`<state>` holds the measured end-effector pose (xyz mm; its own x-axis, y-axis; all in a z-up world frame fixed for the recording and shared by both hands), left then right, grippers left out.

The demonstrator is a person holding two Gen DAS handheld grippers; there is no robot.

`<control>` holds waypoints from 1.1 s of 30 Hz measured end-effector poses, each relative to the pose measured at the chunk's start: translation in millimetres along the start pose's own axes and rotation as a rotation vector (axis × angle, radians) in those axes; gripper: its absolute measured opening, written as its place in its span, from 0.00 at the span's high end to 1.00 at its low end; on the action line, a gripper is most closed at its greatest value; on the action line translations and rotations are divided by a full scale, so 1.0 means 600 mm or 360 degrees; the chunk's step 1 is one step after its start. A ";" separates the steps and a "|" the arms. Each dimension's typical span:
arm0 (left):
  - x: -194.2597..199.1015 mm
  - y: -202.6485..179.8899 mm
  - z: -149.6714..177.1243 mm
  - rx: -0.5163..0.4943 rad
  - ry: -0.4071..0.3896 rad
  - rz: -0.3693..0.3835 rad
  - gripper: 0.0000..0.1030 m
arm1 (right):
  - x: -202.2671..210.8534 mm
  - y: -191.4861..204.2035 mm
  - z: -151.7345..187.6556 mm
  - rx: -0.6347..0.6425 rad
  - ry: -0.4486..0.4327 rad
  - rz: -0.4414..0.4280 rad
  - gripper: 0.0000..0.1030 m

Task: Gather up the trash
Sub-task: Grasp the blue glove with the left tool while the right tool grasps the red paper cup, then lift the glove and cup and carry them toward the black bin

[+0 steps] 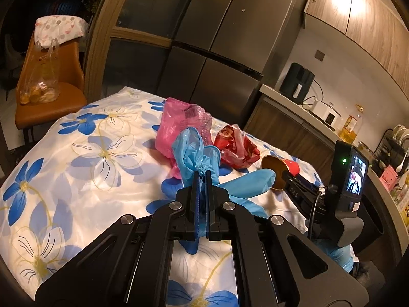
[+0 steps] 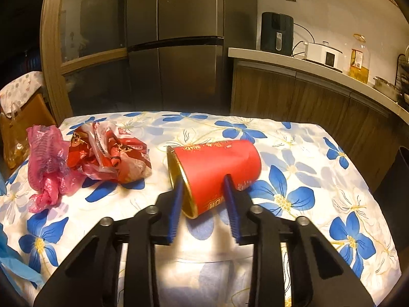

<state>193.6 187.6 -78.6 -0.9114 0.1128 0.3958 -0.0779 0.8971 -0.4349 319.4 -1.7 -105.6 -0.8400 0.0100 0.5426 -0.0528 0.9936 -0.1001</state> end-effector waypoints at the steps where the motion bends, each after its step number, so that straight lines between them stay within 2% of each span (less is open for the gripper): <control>1: 0.001 -0.001 -0.001 0.0001 -0.0002 0.0003 0.98 | 0.002 -0.002 0.001 0.0000 0.0001 0.0002 0.83; 4: 0.005 -0.007 -0.003 -0.0003 -0.0012 0.0009 0.98 | 0.007 -0.018 0.004 -0.0023 0.0002 0.0010 0.93; 6: 0.008 -0.014 -0.004 -0.0017 -0.0022 0.0010 0.98 | 0.013 -0.032 0.006 -0.0038 -0.0007 0.0021 0.96; 20: 0.012 -0.097 0.008 -0.0118 -0.0031 0.0074 0.98 | 0.094 -0.144 0.007 -0.0154 -0.0122 0.0005 0.97; 33: 0.019 -0.235 0.048 -0.0284 0.0000 0.0220 0.98 | 0.183 -0.274 0.031 -0.0263 -0.0216 0.0058 0.97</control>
<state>182.6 50.3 -36.2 -0.9085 0.2401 0.3421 0.1208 0.9344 -0.3350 226.0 -166.3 -45.2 -0.9054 0.0422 0.4225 0.0588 0.9979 0.0264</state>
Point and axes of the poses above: each gripper's, at about its wrist camera, not at the fingertips, and x roughly against the way its jaws point, y to its left, z to its underside, the point moved 5 cm from there along -x, roughly the way its jaws point, and after that the axes turned 11 degrees about z, right-handed, at the moved point
